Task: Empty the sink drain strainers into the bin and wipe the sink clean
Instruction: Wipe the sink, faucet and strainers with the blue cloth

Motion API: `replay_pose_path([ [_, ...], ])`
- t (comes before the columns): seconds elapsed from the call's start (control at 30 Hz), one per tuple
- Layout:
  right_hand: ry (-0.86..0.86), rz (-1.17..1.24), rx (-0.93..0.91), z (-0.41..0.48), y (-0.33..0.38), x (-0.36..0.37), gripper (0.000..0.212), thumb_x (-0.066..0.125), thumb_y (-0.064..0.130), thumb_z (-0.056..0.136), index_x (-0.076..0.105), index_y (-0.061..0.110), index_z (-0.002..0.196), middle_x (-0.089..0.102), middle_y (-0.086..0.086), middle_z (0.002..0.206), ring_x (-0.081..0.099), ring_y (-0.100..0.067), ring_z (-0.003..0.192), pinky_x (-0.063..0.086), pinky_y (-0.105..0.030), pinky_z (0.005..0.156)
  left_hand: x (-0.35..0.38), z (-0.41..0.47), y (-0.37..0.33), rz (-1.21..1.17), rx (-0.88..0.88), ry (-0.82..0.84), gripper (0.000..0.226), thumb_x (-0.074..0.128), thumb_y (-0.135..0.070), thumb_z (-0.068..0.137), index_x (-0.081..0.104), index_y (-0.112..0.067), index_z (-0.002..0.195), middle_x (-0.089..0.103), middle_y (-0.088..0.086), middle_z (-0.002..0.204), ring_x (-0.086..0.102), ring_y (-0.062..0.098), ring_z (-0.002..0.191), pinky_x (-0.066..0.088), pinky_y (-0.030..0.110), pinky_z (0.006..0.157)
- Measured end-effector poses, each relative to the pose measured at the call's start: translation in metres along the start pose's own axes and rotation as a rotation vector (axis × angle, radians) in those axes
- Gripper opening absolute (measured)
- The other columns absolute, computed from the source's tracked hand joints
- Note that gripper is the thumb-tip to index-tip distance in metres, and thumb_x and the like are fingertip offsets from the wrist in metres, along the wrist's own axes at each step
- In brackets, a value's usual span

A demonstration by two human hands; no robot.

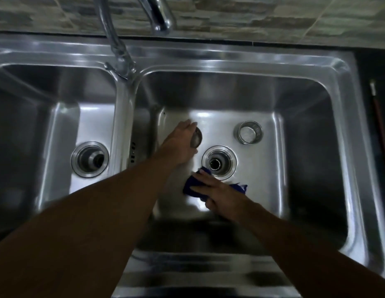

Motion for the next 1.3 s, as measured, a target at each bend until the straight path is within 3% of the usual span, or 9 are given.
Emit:
replay_pose_path([
  [0.07, 0.031, -0.056, -0.077, 0.006, 0.002, 0.016, 0.052, 0.070, -0.003, 0.082, 0.063, 0.002, 0.133, 0.042, -0.025, 0.152, 0.032, -0.044, 0.144, 0.023, -0.057, 0.118, 0.004, 0.006, -0.002, 0.009, 0.004, -0.006, 0.095, 0.077, -0.022, 0.082, 0.023, -0.024, 0.160, 0.014, -0.004, 0.169, 0.011, 0.013, 0.156, 0.017, 0.025, 0.125],
  [0.43, 0.148, -0.115, -0.084, 0.008, -0.006, 0.021, 0.060, 0.055, 0.007, 0.097, 0.039, 0.018, 0.153, 0.011, -0.008, 0.167, 0.000, -0.027, 0.155, 0.000, -0.031, 0.127, -0.006, -0.005, -0.010, 0.035, 0.019, -0.043, 0.097, 0.065, -0.054, 0.090, 0.007, -0.022, 0.162, 0.002, 0.000, 0.171, 0.002, 0.018, 0.158, 0.004, 0.041, 0.128],
  [0.53, 0.241, -0.260, -0.001, 0.021, -0.002, 0.026, 0.065, 0.047, 0.007, 0.101, 0.024, 0.027, 0.158, -0.006, -0.006, 0.168, -0.010, -0.027, 0.155, -0.001, -0.036, 0.127, -0.029, -0.024, -0.007, 0.132, 0.053, -0.175, 0.079, 0.057, -0.046, 0.097, 0.022, -0.014, 0.160, 0.022, 0.008, 0.167, 0.018, 0.025, 0.155, 0.007, 0.040, 0.128],
  [0.63, 0.309, -0.340, 0.108, 0.038, 0.012, 0.034, 0.075, 0.051, 0.009, 0.097, 0.014, 0.026, 0.161, -0.011, -0.010, 0.168, -0.012, -0.033, 0.154, 0.005, -0.043, 0.126, -0.043, -0.052, -0.008, 0.219, 0.121, -0.184, 0.052, 0.056, -0.026, 0.097, 0.045, -0.010, 0.145, 0.051, 0.015, 0.145, 0.046, 0.033, 0.135, 0.030, 0.042, 0.118],
  [0.77, 0.363, -0.071, 0.242, 0.036, 0.039, 0.033, 0.065, 0.059, 0.005, 0.091, 0.043, 0.024, 0.151, 0.024, -0.013, 0.164, 0.023, -0.032, 0.151, 0.029, -0.043, 0.120, -0.022, -0.098, -0.001, 0.395, 0.062, 0.161, 0.048, 0.061, -0.017, 0.094, 0.050, -0.016, 0.141, 0.055, 0.009, 0.142, 0.055, 0.030, 0.129, 0.046, 0.040, 0.108],
  [0.9, 0.203, 0.125, 0.272, 0.013, 0.062, 0.009, 0.043, 0.079, 0.016, 0.074, 0.068, 0.022, 0.116, 0.062, -0.006, 0.113, 0.062, -0.024, 0.100, 0.050, -0.034, 0.080, 0.000, -0.157, 0.006, 0.343, 0.060, 0.411, 0.067, 0.071, -0.033, 0.088, 0.044, -0.017, 0.148, 0.044, 0.006, 0.153, 0.044, 0.026, 0.141, 0.037, 0.041, 0.116],
  [1.07, 0.123, 0.150, 0.379, -0.026, 0.067, -0.016, 0.036, 0.080, 0.007, 0.072, 0.073, 0.016, 0.106, 0.066, -0.003, 0.109, 0.063, -0.020, 0.098, 0.053, -0.032, 0.085, 0.007, -0.192, 0.000, 0.332, -0.008, 0.389, 0.061, 0.063, -0.024, 0.089, 0.046, -0.018, 0.147, 0.050, 0.008, 0.149, 0.049, 0.029, 0.137, 0.042, 0.036, 0.112],
  [1.2, 0.039, 0.268, 0.401, -0.059, 0.075, -0.048, 0.042, 0.080, 0.012, 0.067, 0.071, 0.025, 0.106, 0.072, 0.008, 0.100, 0.065, -0.003, 0.086, 0.050, -0.008, 0.073, 0.000, -0.203, -0.035, 0.106, 0.053, 0.264, 0.063, 0.065, -0.014, 0.085, 0.048, -0.023, 0.146, 0.051, 0.003, 0.148, 0.052, 0.025, 0.134, 0.043, 0.036, 0.112],
  [1.3, -0.013, 0.404, 0.442, -0.076, 0.080, -0.071, 0.042, 0.083, 0.016, 0.070, 0.064, 0.029, 0.106, 0.069, 0.017, 0.099, 0.064, 0.003, 0.085, 0.049, -0.008, 0.073, -0.005, -0.207, -0.070, 0.025, 0.143, 0.225, 0.048, 0.068, -0.021, 0.085, 0.062, -0.029, 0.132, 0.069, 0.002, 0.125, 0.066, 0.024, 0.115, 0.053, 0.040, 0.098],
])
Point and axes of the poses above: each hand's wrist, its own z-axis towards the middle knuckle, its own x-axis out of the palm, y = z × x, the point moved 5 cm from there along z, towards the middle knuckle
